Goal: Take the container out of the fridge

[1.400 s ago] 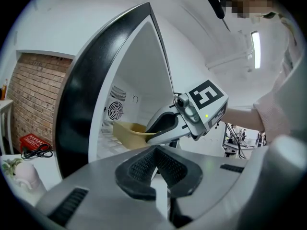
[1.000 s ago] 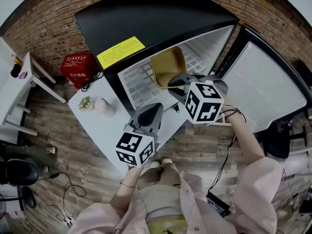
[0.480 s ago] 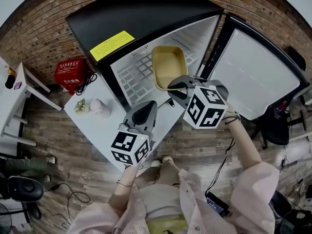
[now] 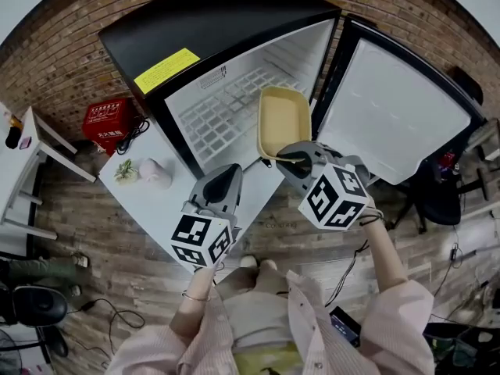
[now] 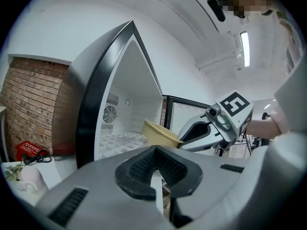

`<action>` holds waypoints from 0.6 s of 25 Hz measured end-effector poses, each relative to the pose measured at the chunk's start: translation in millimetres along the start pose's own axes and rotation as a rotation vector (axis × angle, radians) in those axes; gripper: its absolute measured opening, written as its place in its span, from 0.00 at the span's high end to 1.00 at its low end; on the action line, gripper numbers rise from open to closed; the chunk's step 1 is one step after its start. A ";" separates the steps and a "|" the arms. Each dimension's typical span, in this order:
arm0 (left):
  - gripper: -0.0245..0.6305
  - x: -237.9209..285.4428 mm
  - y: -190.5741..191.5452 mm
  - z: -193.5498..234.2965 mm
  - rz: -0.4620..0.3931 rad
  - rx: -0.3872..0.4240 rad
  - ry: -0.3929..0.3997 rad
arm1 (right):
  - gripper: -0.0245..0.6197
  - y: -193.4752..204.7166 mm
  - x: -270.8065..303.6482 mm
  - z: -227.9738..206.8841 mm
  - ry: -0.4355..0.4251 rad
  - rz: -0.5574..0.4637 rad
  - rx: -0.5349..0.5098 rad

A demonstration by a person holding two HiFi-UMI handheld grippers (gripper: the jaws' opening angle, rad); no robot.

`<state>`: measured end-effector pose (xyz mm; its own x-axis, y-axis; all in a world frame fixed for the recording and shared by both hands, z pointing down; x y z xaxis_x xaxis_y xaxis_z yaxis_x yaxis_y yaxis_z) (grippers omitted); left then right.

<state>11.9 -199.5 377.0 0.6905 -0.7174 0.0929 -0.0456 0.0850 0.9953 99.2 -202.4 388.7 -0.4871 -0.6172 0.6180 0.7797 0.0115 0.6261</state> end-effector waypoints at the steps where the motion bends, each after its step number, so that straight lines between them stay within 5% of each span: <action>1: 0.98 -1.0 0.8 -1.3 0.002 0.002 -0.002 | 0.92 3.2 -2.9 3.1 0.005 0.001 0.007; 15: 0.98 -11.5 16.8 -18.4 0.046 0.028 -0.030 | 0.92 35.6 -22.9 41.1 0.002 -0.014 0.151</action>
<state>16.5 -177.1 392.1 0.6650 -0.7338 0.1388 -0.0975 0.0989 0.9903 121.9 -155.5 416.4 -0.4967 -0.6200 0.6074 0.7044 0.1209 0.6994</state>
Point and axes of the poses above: the fingertips, and each gripper's own axes: x forward along the fingers, z to its left, y out of its underside, the point moved 1 cm from there along -x, backward along the fingers, and after that the axes turned 8 degrees about x, right-handed, at the moved point
